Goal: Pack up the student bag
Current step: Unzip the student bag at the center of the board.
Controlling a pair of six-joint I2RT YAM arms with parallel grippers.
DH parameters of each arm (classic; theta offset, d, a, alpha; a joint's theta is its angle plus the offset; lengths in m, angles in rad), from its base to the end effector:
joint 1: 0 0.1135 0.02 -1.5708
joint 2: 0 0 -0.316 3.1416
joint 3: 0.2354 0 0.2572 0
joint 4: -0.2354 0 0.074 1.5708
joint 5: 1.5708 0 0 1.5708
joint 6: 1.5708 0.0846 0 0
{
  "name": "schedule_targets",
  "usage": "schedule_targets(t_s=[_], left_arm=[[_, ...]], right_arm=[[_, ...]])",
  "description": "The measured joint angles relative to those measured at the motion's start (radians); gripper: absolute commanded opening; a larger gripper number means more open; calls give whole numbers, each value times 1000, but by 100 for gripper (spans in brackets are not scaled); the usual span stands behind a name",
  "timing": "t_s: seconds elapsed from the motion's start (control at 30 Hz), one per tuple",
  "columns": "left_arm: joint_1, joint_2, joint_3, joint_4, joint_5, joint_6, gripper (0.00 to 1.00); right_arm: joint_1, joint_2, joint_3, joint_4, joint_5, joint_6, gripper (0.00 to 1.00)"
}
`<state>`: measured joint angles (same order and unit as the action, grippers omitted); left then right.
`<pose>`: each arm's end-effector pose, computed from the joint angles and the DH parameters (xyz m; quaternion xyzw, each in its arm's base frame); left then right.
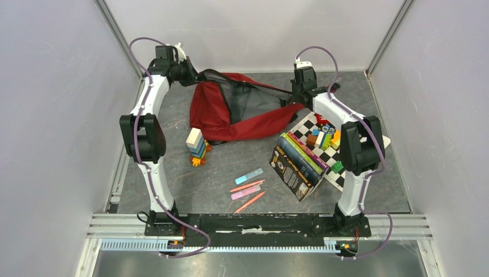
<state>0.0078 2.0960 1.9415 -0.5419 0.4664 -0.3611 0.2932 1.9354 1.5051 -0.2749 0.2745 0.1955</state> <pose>0.5498 -0.0338 0.3118 -0.0655 0.8844 -0.2785 0.3687 0.4885 0.1235 0.2582 0.0134 0.9010 -0.0200 0.4332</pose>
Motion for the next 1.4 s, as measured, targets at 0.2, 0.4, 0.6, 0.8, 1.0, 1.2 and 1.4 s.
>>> schedule_targets(t_s=[0.2, 0.4, 0.6, 0.8, 1.0, 1.2, 1.4], left_arm=[[22, 34, -3, 11, 63, 2, 2], [21, 51, -77, 78, 113, 4, 9], [14, 96, -94, 91, 105, 8, 33], [14, 101, -98, 85, 85, 25, 67], [13, 51, -167, 113, 94, 9, 85], [-2, -58, -236, 159, 117, -48, 91], [-71, -110, -240, 214, 119, -92, 98]], right_arm=[[-4, 51, 53, -11, -22, -16, 2], [-30, 73, 64, -12, -102, -55, 49], [-38, 76, 64, -9, -134, -85, 67], [22, 42, 34, 9, -137, -135, 72], [151, 23, 24, 59, -181, -193, 72], [205, 117, 137, 85, -298, -183, 72], [207, 196, 199, 119, -410, -113, 71]])
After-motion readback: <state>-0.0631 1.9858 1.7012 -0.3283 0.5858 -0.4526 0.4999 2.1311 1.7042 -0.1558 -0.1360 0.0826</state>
